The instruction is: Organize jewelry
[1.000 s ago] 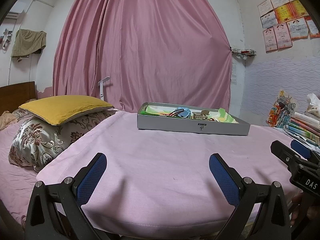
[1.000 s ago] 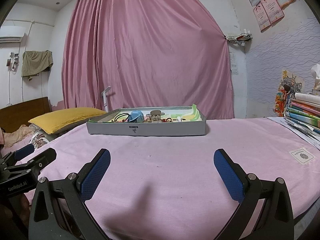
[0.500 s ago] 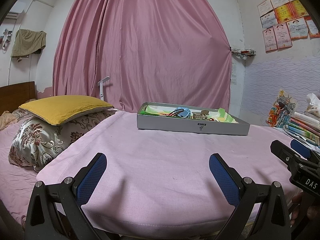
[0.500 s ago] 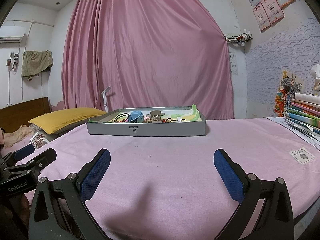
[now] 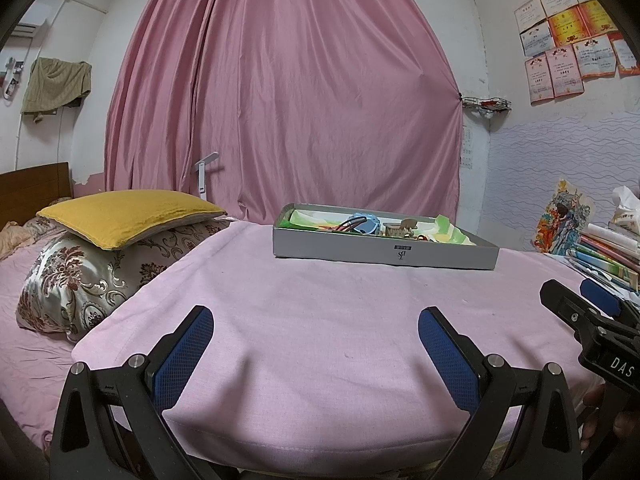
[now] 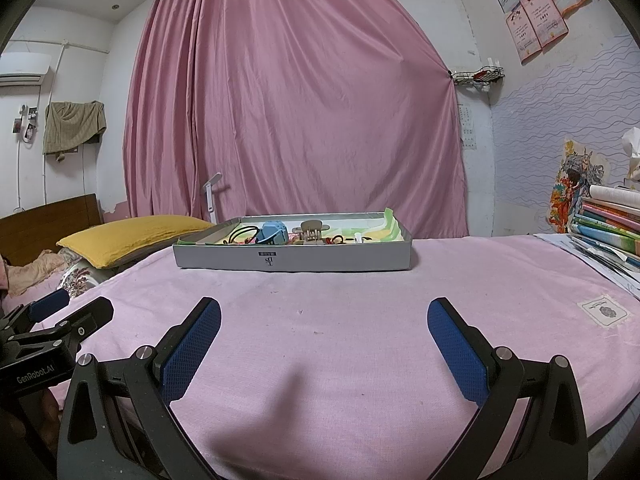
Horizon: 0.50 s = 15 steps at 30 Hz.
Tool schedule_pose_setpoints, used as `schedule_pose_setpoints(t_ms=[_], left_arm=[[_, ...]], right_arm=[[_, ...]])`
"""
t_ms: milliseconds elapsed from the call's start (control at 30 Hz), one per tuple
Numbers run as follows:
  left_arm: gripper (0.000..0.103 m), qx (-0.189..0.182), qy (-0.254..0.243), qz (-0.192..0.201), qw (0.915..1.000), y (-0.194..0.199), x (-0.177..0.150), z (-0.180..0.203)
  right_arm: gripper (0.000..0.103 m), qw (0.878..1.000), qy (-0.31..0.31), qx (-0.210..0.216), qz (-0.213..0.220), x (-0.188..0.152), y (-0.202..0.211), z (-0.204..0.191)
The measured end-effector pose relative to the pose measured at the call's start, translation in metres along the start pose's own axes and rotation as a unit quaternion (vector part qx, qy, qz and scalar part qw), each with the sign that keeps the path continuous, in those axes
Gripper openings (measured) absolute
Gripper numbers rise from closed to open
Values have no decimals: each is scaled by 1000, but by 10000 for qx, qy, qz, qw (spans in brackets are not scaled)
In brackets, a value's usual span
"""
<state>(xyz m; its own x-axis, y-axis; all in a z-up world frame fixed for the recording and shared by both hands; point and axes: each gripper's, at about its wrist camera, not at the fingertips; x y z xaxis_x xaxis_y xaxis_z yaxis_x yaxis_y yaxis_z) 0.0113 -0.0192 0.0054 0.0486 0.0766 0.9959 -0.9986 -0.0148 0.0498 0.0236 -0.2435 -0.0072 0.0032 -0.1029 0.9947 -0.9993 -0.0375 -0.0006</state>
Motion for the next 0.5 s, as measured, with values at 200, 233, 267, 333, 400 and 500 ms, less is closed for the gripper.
schedule_pose_setpoints(t_ms=[200,233,267,333,400,500], left_arm=[[103,-34,31,-25,10000,0,0,1],[103,-64,53,-49,10000,0,0,1],[103,-104,97,-77,9999,-1,0,1],[103,-70,148,-80,9998,0,0,2],[103,-58,147,-74,9998,0,-1,2],[103,-55,137,-76,9999,1,-1,2]], right_arm=[[101,10000,3,1,-5,0,0,0],[101,10000,4,3,-6,0,0,0],[102,10000,7,2,-9,0,0,0],[101,10000,6,-2,-8,0,0,0],[101,10000,9,2,-2,0,0,0],[102,10000,1,2,-8,0,0,0]])
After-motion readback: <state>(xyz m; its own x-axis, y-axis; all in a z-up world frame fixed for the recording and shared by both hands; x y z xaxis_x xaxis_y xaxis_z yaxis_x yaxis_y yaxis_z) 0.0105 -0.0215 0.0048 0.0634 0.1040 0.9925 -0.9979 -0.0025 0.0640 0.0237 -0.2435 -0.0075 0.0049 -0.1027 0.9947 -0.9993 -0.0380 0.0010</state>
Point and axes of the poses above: each gripper's, at about its wrist camera, not at the fingertips, and y roughly against the way its jaws point, z to its right, x to its top, and after that the axes turned 14 degrees about z, right-handed
